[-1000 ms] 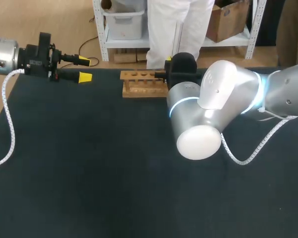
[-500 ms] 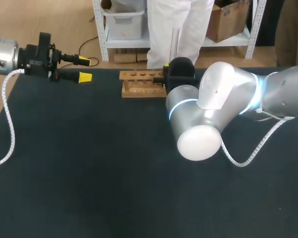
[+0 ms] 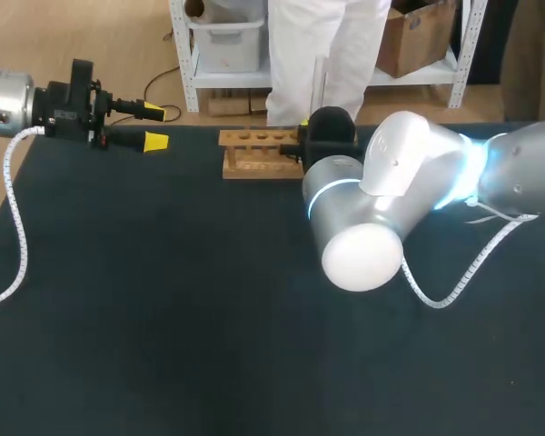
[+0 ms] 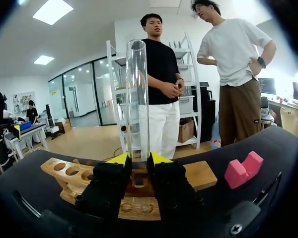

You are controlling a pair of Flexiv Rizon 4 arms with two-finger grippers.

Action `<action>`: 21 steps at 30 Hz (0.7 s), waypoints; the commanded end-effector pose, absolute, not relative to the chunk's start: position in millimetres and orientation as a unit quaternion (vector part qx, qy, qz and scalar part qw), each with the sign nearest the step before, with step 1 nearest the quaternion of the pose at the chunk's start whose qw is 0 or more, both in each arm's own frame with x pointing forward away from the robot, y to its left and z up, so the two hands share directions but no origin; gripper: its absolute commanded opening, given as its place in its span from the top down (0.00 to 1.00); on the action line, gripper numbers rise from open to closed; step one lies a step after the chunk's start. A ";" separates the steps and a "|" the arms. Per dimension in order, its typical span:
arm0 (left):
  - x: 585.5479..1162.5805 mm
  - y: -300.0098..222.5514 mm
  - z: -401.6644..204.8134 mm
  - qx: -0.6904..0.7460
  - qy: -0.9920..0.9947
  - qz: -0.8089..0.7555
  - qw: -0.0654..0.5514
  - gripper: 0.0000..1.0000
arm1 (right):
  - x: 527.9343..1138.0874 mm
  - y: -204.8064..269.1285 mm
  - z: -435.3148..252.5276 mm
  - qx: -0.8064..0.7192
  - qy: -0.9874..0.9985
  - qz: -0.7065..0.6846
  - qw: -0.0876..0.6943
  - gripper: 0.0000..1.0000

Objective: Grasp the test tube, adjust it, and insert it.

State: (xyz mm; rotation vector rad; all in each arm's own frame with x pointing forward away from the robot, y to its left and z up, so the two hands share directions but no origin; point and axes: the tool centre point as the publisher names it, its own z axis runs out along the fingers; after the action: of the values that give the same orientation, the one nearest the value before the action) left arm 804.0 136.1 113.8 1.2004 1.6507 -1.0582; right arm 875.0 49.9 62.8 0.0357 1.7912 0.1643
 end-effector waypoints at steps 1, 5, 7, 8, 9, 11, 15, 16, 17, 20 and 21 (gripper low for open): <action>803.7 136.6 113.0 0.477 0.654 -0.420 0.410 0.00 | 875.7 52.1 54.8 0.016 0.781 0.071 0.621 0.68; 803.7 136.6 113.0 0.477 0.654 -0.420 0.410 0.00 | 875.6 52.5 55.0 0.017 0.781 0.070 0.620 0.62; 803.7 136.6 113.0 0.477 0.654 -0.420 0.410 0.00 | 875.5 52.8 55.4 0.018 0.781 0.070 0.621 0.61; 803.7 136.6 113.0 0.477 0.654 -0.420 0.410 0.00 | 875.4 52.9 55.9 0.018 0.780 0.069 0.621 0.60; 803.7 136.6 113.0 0.477 0.654 -0.420 0.410 0.00 | 875.3 52.9 56.3 0.019 0.780 0.069 0.622 0.53; 803.7 136.6 113.0 0.477 0.654 -0.420 0.410 0.00 | 875.3 52.9 57.7 0.021 0.779 0.067 0.623 0.25; 803.7 136.6 113.0 0.477 0.654 -0.420 0.410 0.00 | 875.0 53.0 61.7 0.025 0.777 0.066 0.626 0.00; 803.7 136.6 113.0 0.477 0.654 -0.420 0.410 0.00 | 874.9 52.9 62.7 0.025 0.777 0.065 0.626 0.00; 803.7 136.6 113.0 0.477 0.654 -0.420 0.410 0.00 | 874.8 52.7 63.7 0.026 0.776 0.063 0.627 0.00; 803.7 136.6 113.0 0.477 0.654 -0.420 0.410 0.00 | 874.2 51.6 68.8 0.027 0.774 0.060 0.630 0.00; 803.7 136.6 113.0 0.477 0.654 -0.420 0.410 0.00 | 873.5 51.2 71.3 0.027 0.773 0.059 0.630 0.00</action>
State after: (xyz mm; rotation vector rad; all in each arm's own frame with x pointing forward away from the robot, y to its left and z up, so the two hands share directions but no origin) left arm 804.0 136.1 113.8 1.2004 1.6507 -1.0582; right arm 877.1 52.9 69.1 0.0606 1.7719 0.1362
